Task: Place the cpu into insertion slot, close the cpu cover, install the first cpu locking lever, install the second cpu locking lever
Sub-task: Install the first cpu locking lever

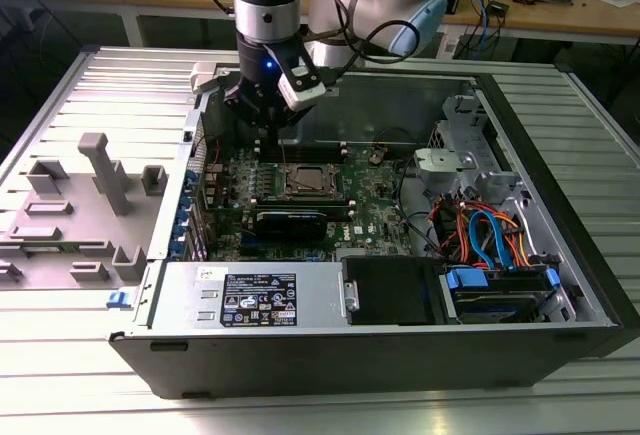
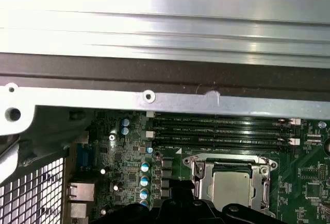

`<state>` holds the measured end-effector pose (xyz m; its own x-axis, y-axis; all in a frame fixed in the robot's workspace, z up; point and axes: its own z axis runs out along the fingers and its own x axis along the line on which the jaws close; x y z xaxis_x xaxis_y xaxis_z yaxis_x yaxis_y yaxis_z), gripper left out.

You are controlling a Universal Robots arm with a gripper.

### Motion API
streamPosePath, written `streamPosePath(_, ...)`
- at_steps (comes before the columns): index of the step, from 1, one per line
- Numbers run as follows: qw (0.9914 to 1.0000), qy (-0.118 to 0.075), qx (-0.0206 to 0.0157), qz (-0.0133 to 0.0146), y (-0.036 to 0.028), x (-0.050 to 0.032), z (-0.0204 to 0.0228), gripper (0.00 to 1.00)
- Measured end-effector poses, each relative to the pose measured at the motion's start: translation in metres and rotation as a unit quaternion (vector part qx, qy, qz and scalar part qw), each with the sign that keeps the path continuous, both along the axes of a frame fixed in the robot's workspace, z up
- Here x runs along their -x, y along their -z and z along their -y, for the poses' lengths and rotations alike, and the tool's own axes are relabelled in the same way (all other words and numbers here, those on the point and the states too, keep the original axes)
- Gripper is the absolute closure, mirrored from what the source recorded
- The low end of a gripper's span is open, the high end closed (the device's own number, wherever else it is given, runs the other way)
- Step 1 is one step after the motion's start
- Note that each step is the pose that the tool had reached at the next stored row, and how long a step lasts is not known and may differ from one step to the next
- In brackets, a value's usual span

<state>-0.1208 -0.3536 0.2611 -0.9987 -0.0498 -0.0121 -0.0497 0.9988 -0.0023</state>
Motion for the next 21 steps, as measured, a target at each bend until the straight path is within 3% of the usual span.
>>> streamPosePath(6, 1.00000, 0.000, 0.0001, 0.0000, 0.0011, 0.0000, -0.0103, 0.89)
streamPosePath(21, 1.00000, 0.000, 0.0000, 0.0000, 0.0036, -0.0163, -0.0125, 0.89)
